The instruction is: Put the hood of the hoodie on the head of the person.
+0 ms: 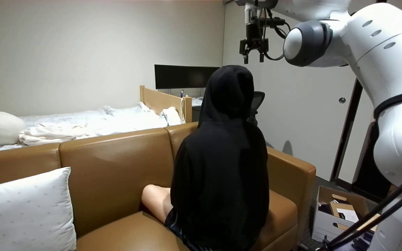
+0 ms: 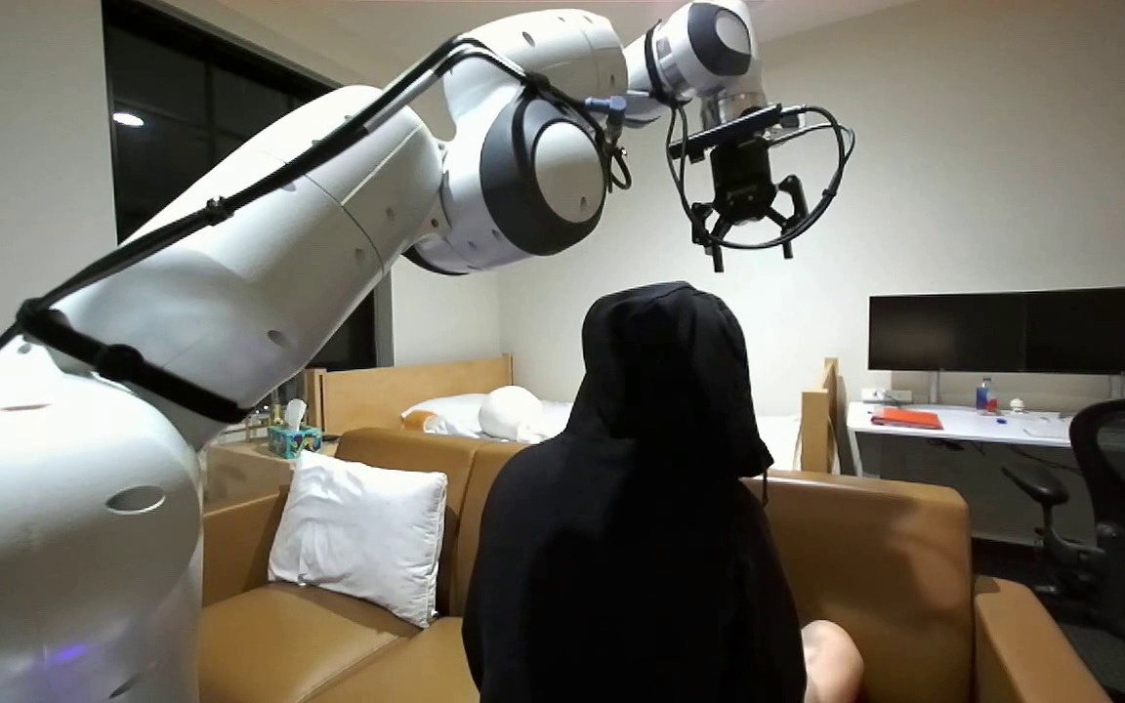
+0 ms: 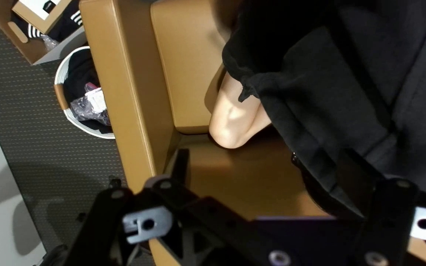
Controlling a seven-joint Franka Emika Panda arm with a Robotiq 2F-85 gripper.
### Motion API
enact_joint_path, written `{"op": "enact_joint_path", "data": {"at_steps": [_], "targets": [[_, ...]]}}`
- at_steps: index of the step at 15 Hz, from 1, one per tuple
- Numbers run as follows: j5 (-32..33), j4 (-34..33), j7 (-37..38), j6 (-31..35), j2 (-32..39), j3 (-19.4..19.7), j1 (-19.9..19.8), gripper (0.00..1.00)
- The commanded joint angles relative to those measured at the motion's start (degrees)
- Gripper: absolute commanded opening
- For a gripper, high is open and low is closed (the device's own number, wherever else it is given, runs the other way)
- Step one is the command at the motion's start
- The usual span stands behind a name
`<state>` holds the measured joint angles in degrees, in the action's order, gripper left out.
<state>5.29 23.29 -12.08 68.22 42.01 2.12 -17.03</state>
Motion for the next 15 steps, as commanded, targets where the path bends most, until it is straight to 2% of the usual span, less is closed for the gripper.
{"op": "enact_joint_path", "data": {"at_steps": [1,8,15], "targets": [[-2.99,2.30,3.45,-1.06,-3.33,-0.99,-1.24,1.00],[-4.35,1.98,7.24,-4.39,-6.04,-1.16,0.06,1.00],[-4.01,0.54,9.51,-6.85,-7.86,-2.23,3.29,1.00]]}}
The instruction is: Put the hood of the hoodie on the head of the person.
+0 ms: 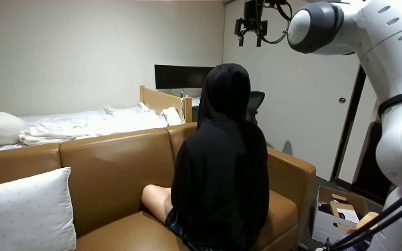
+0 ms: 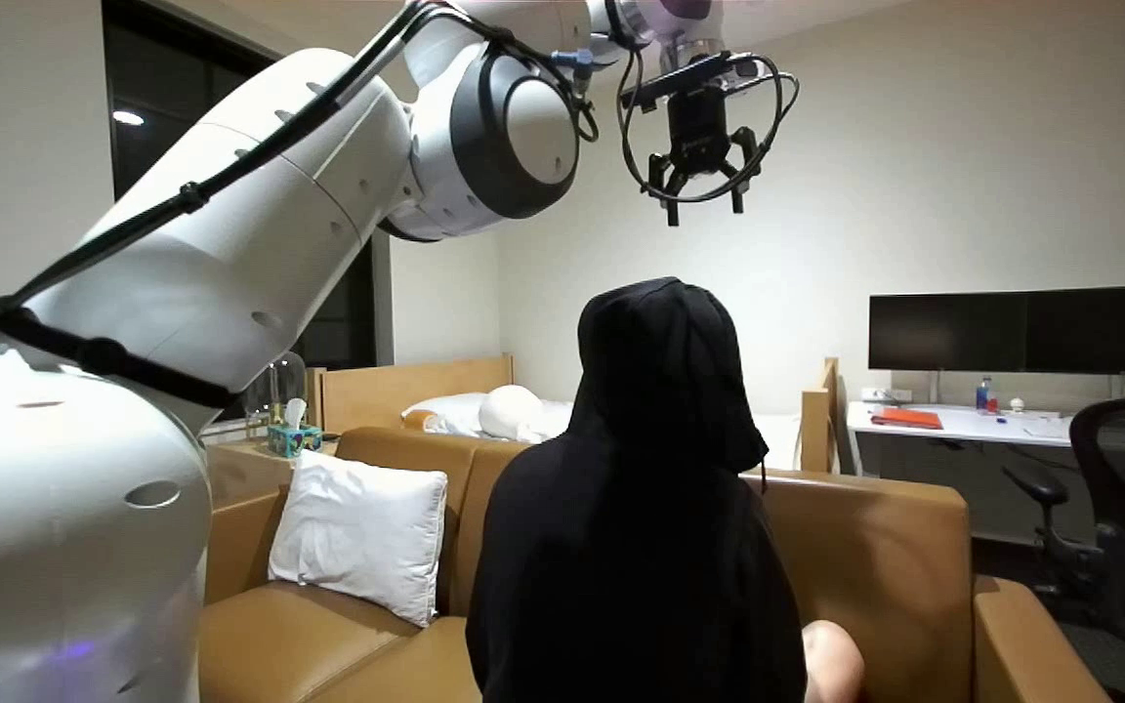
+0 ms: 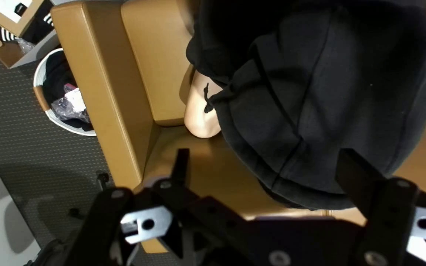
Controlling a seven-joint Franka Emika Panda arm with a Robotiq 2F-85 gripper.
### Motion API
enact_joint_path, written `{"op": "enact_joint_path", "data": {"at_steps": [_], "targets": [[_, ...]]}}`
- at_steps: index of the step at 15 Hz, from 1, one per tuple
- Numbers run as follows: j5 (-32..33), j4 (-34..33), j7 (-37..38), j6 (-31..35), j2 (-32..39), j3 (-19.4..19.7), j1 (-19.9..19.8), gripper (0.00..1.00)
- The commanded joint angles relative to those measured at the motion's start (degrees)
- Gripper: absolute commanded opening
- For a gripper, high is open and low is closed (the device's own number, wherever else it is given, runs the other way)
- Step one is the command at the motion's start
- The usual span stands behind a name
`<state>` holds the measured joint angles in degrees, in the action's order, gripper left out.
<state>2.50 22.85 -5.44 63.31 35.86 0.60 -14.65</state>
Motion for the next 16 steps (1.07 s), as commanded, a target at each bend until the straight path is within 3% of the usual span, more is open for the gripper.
{"op": "enact_joint_path", "data": {"at_steps": [1,3,4,5,6,8,16], "targets": [[-1.22,0.77,3.09,-2.15,-1.67,-0.82,1.41,1.00],[-1.37,0.51,3.92,-2.67,-1.61,-1.05,2.34,1.00],[-2.22,-4.46,4.22,-5.33,1.11,-0.10,3.12,1.00],[-1.75,-0.10,4.85,-3.97,-1.33,-1.28,3.00,1.00],[-2.47,-5.05,4.98,-6.96,1.21,-0.27,3.65,1.00],[-2.30,-0.62,5.46,-6.67,-1.70,-0.13,4.08,1.00],[-3.65,-0.57,7.50,-7.49,-2.40,-0.33,3.71,1.00]]}}
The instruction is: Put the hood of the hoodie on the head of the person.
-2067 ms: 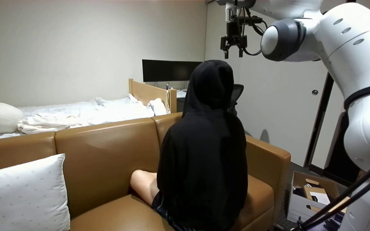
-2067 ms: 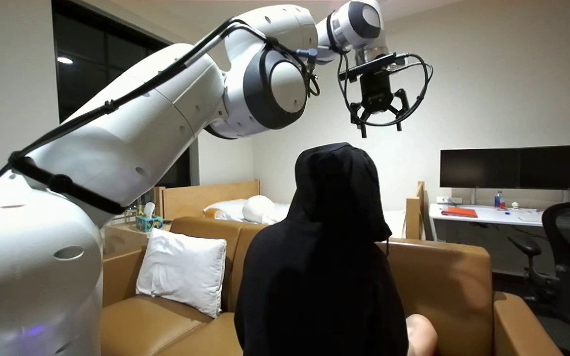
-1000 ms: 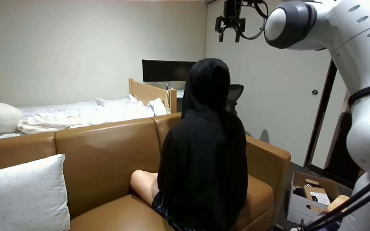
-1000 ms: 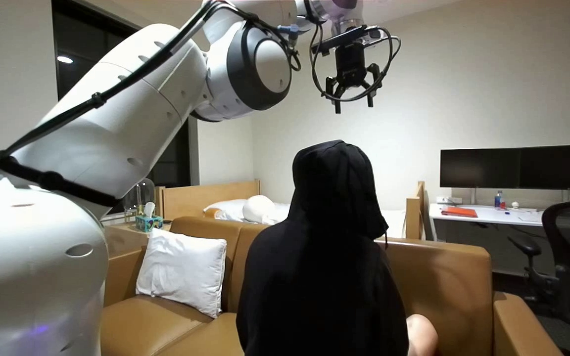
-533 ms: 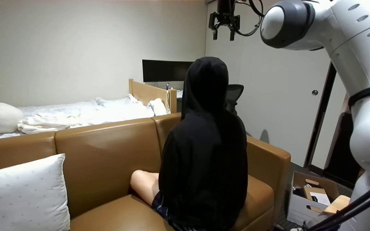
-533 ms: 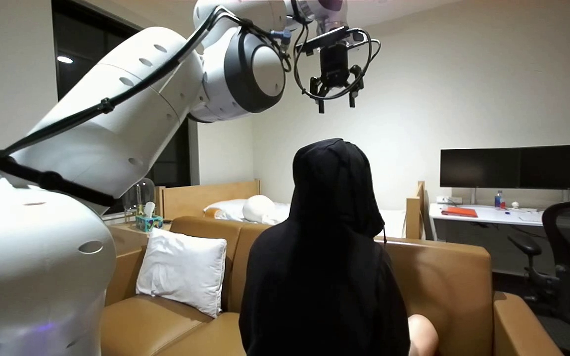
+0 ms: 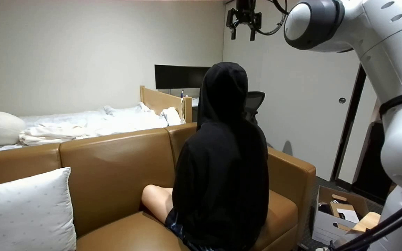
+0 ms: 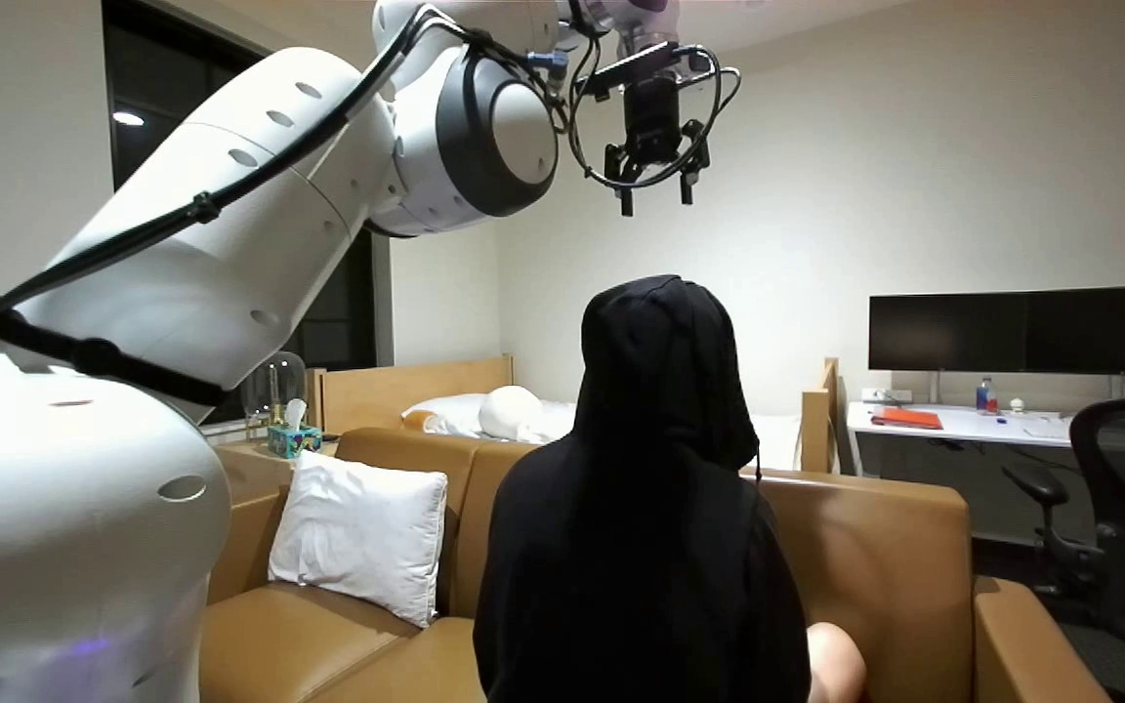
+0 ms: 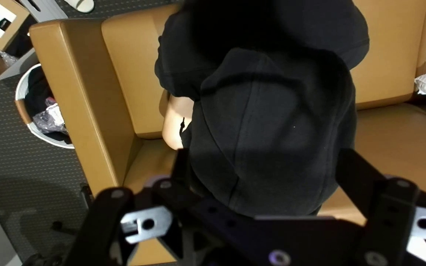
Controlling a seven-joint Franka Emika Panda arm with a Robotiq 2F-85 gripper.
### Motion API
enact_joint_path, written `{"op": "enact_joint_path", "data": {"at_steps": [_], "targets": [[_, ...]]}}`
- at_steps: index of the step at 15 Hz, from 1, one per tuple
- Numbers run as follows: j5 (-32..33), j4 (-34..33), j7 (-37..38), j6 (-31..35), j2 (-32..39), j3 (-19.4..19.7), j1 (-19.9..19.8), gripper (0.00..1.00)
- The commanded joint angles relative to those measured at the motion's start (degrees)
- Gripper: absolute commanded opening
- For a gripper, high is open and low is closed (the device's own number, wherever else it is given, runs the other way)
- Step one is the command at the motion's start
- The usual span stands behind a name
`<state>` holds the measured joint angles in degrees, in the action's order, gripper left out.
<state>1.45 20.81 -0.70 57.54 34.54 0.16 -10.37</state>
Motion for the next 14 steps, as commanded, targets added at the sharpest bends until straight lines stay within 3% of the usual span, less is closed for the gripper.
{"op": "enact_joint_path", "data": {"at_steps": [1,14], "targets": [[-2.80,1.52,2.83,-1.80,-0.90,0.12,-0.64,1.00],[-1.89,0.66,0.64,-0.51,0.25,0.81,0.07,1.00]]}}
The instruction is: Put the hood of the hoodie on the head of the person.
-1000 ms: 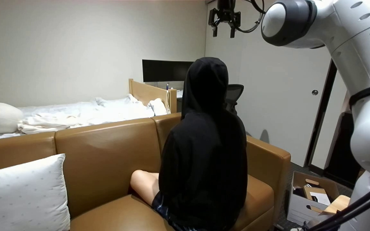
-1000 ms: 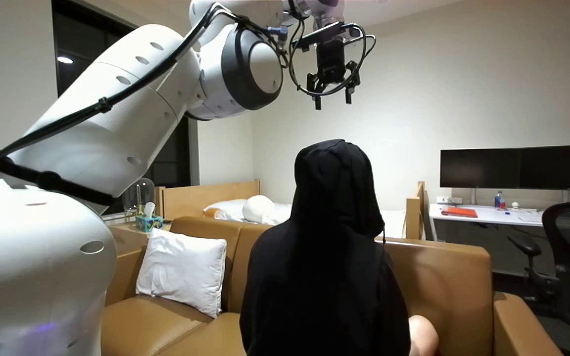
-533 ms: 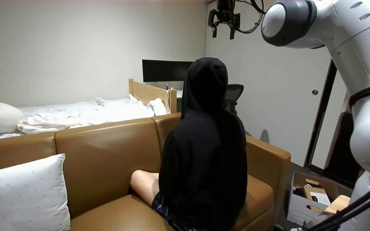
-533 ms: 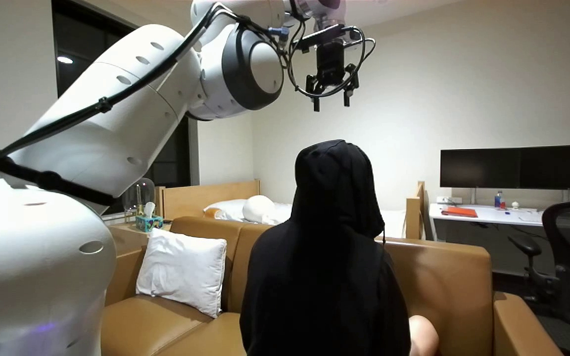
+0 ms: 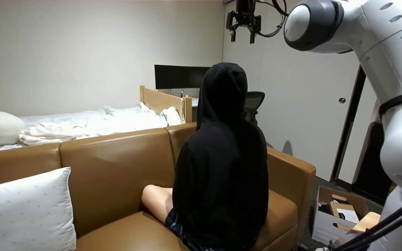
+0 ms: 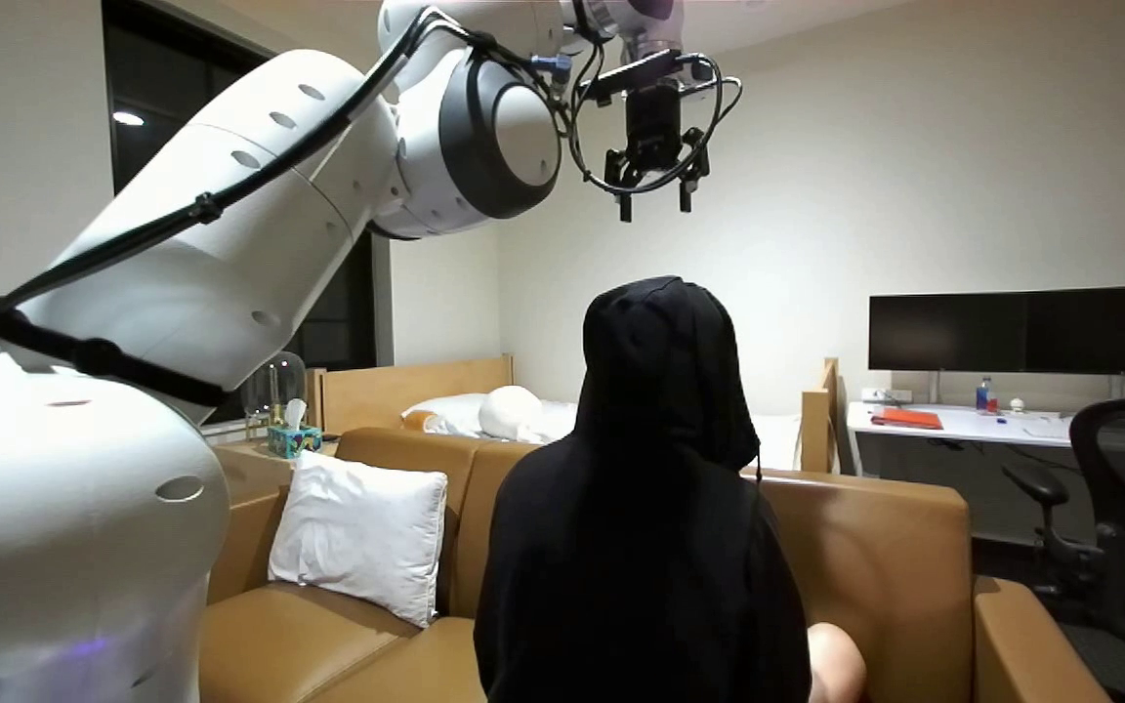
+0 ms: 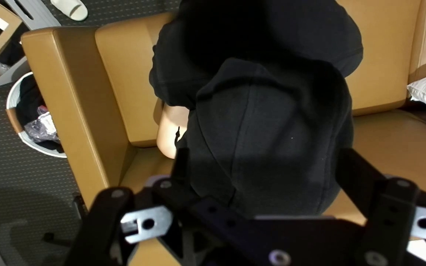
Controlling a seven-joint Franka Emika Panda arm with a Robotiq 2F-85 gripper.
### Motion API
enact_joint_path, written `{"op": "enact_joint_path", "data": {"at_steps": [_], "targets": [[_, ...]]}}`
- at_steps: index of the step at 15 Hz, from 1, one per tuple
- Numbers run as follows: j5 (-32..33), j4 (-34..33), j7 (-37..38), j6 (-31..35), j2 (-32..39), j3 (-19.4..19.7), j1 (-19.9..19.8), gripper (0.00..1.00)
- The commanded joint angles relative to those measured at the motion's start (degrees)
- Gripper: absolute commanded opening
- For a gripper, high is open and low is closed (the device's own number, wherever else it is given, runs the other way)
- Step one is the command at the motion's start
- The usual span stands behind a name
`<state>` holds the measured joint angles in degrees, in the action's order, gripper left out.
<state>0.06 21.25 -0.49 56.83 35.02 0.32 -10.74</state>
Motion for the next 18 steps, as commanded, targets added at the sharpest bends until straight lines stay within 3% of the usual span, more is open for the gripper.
{"op": "enact_joint_path", "data": {"at_steps": [1,10,18], "targets": [[-0.62,0.17,0.90,0.40,-0.31,0.61,0.65,1.00],[-0.85,0.71,-0.06,-0.10,-1.20,-0.31,5.56,1.00],[-1.29,0.61,-0.52,-0.88,-2.44,-0.78,6.88,1.00]]}}
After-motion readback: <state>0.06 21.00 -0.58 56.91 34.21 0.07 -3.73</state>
